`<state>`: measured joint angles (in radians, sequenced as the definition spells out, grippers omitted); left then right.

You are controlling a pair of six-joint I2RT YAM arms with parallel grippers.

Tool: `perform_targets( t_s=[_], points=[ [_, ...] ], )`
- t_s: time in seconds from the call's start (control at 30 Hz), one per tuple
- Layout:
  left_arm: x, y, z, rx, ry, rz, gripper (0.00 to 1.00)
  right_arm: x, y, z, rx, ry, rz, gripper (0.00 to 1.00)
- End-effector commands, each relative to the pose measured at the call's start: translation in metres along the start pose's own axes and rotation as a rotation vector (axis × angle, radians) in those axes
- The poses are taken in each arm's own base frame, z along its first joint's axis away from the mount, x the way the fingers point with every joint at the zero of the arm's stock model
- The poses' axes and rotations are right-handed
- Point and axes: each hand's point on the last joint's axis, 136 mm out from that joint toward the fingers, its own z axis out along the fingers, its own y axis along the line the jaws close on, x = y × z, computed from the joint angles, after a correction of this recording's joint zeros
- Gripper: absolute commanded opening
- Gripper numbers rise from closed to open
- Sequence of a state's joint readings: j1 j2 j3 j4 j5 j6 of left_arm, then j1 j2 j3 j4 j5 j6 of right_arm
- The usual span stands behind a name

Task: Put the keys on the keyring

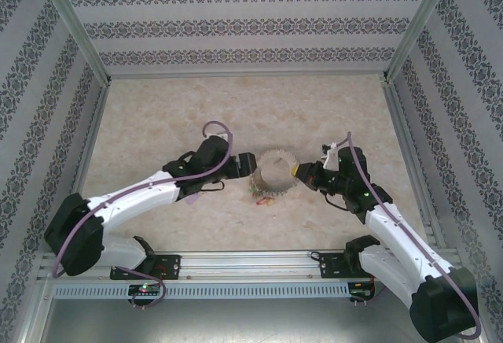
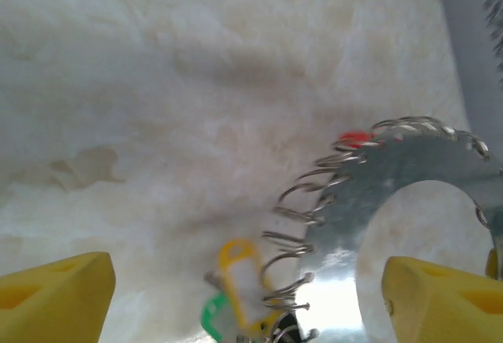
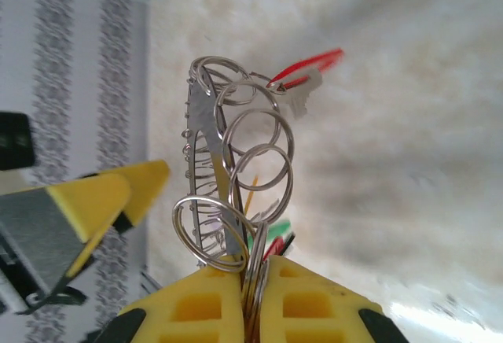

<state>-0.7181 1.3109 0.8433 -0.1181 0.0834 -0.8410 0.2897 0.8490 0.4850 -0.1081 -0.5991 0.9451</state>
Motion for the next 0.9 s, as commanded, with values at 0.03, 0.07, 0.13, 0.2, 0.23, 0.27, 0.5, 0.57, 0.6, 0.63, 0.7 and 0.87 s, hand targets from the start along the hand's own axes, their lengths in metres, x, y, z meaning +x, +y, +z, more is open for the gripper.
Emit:
perform_targets(
  t_s=[0.03,0.07,0.13,0.2,0.23,0.27,0.5,0.57,0.6,0.63,0.7,0.87],
  points=[
    [-0.041,-0.025,-0.032,0.212,-0.085,-0.117,0.99,-0.034,0.064,-0.016,-0.181,-0.106,-0.003,0.06],
    [-0.049,-0.033,-0.038,0.265,-0.09,-0.114,1.0,-0.038,0.073,-0.018,-0.205,-0.118,-0.005,0.06],
    [-0.057,-0.047,-0.046,0.337,-0.075,-0.108,0.99,-0.046,0.088,-0.024,-0.234,-0.144,-0.018,0.06],
    [-0.061,-0.059,-0.05,0.374,-0.052,-0.09,0.91,-0.052,0.1,-0.029,-0.261,-0.165,-0.025,0.06],
    [-0.061,-0.06,-0.048,0.368,-0.042,-0.093,0.87,-0.053,0.105,-0.032,-0.273,-0.17,-0.031,0.06],
    [-0.063,-0.064,-0.048,0.382,-0.037,-0.09,0.82,-0.054,0.11,-0.034,-0.282,-0.175,-0.036,0.06],
    [-0.082,-0.104,-0.058,0.547,-0.051,-0.078,0.75,-0.051,0.13,-0.041,-0.324,-0.15,-0.077,0.07],
    [-0.085,-0.114,-0.063,0.587,-0.045,-0.061,0.75,-0.05,0.135,-0.042,-0.336,-0.136,-0.09,0.08],
    [-0.086,-0.117,-0.065,0.597,-0.046,-0.049,0.74,-0.05,0.137,-0.042,-0.339,-0.134,-0.094,0.08],
    [-0.087,-0.119,-0.067,0.602,-0.046,-0.042,0.71,-0.05,0.139,-0.042,-0.343,-0.133,-0.098,0.08],
    [-0.088,-0.12,-0.068,0.603,-0.049,-0.034,0.63,-0.05,0.143,-0.042,-0.354,-0.127,-0.11,0.08],
    [-0.09,-0.127,-0.068,0.642,-0.048,-0.036,0.47,-0.048,0.149,-0.038,-0.365,-0.097,-0.133,0.09]
  ],
)
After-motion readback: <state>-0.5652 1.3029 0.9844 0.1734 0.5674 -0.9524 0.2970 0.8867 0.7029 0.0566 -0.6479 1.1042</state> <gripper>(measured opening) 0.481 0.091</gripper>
